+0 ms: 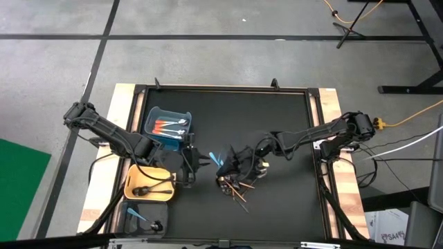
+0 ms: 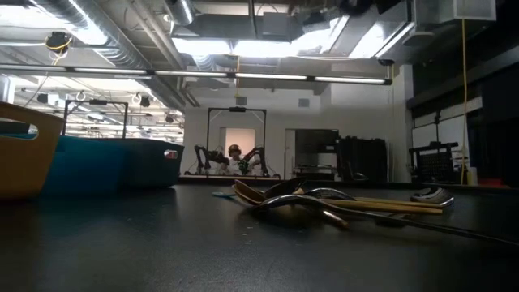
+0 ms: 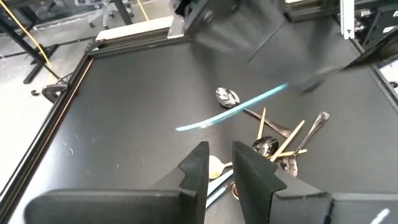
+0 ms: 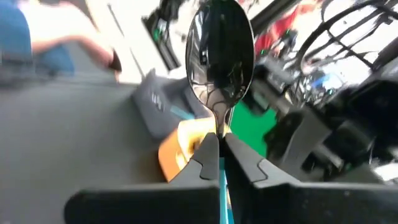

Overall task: Sort silverware by color (type)
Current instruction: Put the blue spoon into the black bin

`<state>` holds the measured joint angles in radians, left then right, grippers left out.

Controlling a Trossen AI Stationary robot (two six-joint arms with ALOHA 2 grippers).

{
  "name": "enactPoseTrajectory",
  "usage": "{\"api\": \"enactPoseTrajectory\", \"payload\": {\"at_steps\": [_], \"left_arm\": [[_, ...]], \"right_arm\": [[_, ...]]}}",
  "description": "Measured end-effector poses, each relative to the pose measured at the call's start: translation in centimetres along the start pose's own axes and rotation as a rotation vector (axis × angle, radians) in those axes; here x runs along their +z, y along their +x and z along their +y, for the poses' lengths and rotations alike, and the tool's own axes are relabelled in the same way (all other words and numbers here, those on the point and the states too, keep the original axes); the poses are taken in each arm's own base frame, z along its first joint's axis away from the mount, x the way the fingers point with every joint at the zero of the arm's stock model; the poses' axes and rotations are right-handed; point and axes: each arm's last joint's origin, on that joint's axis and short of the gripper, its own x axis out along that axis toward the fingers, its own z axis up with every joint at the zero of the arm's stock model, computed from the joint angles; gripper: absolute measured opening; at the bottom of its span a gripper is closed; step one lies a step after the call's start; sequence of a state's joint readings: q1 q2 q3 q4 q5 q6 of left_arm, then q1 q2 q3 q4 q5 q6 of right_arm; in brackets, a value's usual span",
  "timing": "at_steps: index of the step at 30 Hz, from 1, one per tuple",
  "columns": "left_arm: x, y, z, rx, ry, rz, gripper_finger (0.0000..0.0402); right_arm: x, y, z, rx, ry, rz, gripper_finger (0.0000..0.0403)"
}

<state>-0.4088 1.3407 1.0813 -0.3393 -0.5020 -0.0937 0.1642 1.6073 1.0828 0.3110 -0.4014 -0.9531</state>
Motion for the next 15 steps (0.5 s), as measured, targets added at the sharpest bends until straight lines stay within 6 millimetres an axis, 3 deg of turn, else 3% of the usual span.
{"api": "enactPoseTrajectory", "payload": {"at_steps": [15], "left_arm": [[0.8,0.0,-0.1,-0.015,-0.043,-0.077,0.0064]], "right_arm": [[1.0,-0.2,-1.3,-0.119,0.245,-0.112,0.0]]}}
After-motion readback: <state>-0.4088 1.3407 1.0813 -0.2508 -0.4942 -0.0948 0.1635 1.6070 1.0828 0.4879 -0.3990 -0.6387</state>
